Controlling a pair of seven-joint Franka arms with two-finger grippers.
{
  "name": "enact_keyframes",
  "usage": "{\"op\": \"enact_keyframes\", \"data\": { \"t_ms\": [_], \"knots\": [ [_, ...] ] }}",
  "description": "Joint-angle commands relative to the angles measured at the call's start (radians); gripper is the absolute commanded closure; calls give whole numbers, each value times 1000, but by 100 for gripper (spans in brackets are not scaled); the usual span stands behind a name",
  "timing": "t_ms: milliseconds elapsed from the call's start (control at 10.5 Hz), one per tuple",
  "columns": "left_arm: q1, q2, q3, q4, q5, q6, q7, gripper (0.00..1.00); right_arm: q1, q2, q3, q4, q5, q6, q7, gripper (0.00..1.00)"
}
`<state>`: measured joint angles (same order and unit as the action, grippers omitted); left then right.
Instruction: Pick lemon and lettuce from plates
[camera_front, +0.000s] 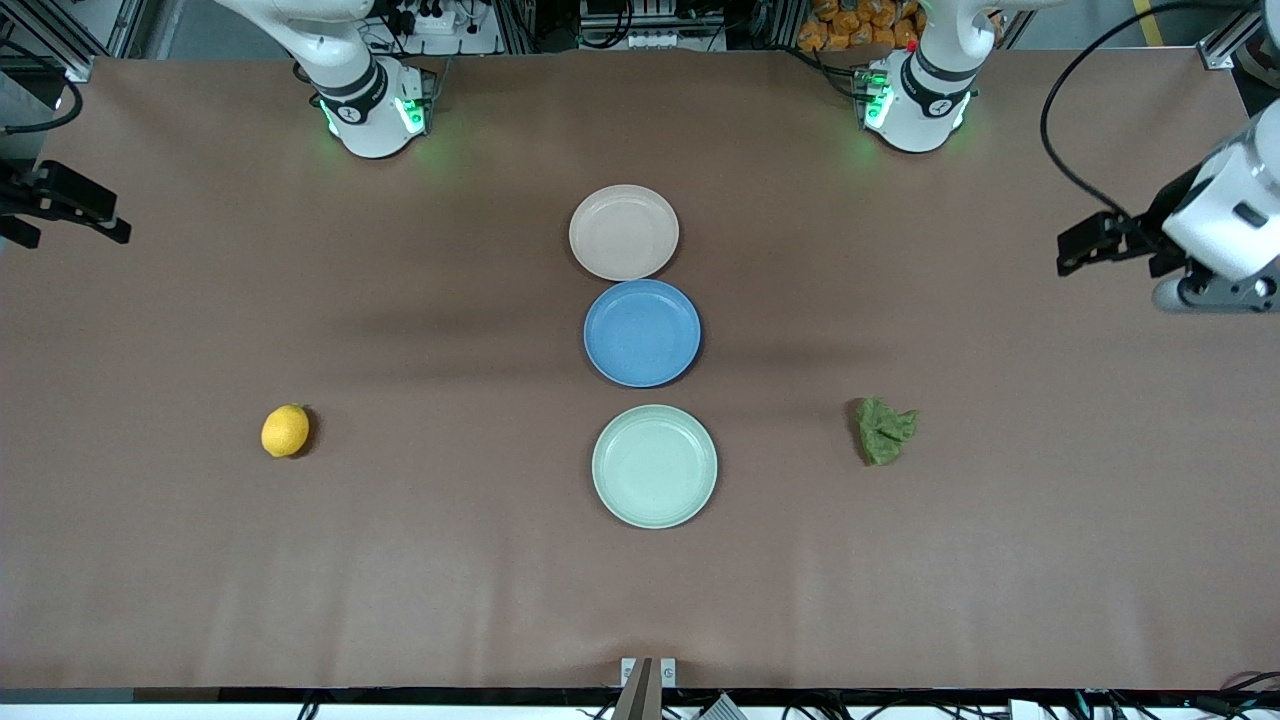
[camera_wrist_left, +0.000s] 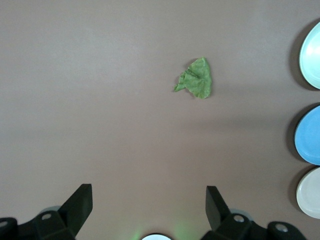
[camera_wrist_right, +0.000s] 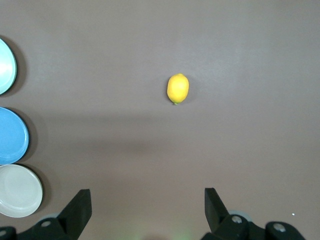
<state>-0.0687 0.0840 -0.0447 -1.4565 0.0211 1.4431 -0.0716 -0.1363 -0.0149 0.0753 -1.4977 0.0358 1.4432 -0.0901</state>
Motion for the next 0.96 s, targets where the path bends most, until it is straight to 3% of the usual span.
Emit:
{"op": "enact_keyframes", "data": {
  "t_ms": [0,860],
  "knots": [
    [-3,-35,-6,-5,10,-23,15,0,1,-20,1,-24,-4,13,9,0],
    [4,-27,-3,-5,-36,60,-14,0,-25,-22,-8,-24,-11,2,-2,0]
  ]
}}
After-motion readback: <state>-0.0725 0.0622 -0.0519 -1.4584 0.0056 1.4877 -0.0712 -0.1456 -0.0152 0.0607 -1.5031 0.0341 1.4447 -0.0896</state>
